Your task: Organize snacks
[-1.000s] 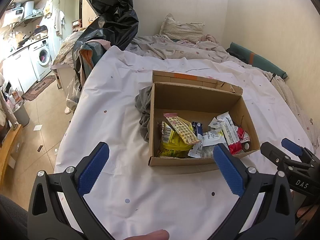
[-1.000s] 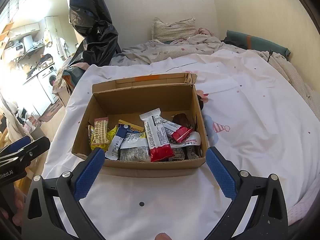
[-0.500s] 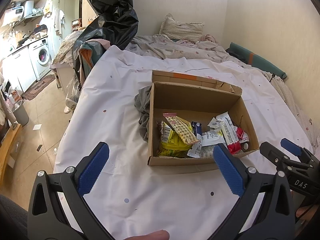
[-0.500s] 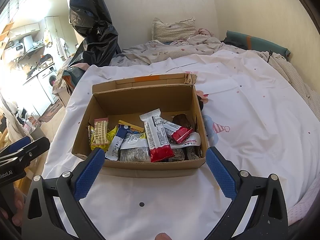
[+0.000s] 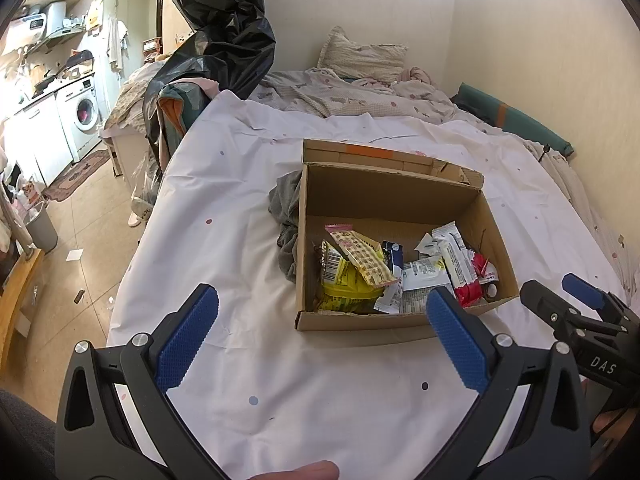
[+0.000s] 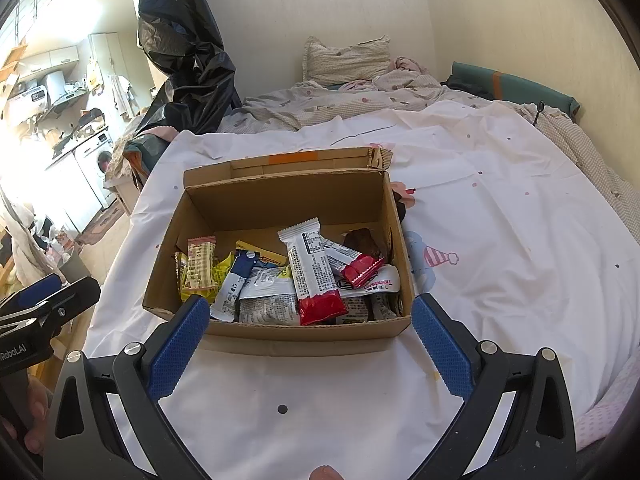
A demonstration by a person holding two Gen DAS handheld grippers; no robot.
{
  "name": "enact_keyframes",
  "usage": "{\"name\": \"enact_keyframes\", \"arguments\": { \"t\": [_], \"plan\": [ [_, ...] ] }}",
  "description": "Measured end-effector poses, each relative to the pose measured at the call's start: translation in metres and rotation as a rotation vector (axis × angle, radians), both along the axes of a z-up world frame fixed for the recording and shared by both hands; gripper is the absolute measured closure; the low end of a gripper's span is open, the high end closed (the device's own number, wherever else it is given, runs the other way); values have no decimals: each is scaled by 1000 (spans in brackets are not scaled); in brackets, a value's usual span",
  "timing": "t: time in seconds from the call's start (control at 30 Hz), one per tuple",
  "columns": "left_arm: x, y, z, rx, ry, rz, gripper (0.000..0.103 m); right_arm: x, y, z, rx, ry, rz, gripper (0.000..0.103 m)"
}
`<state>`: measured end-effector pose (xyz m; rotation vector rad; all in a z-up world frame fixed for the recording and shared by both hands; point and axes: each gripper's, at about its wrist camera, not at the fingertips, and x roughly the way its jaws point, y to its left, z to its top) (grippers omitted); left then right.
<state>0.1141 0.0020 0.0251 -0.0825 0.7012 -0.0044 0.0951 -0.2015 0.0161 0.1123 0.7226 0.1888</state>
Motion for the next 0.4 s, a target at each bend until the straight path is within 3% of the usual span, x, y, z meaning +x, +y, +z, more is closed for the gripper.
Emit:
{"name": "enact_keyframes", "arguments": {
  "t": [0.4],
  "plan": [
    [0, -1, -3, 6, 7, -5, 0, 0, 0, 0, -6, -4, -2, 0]
  ]
}}
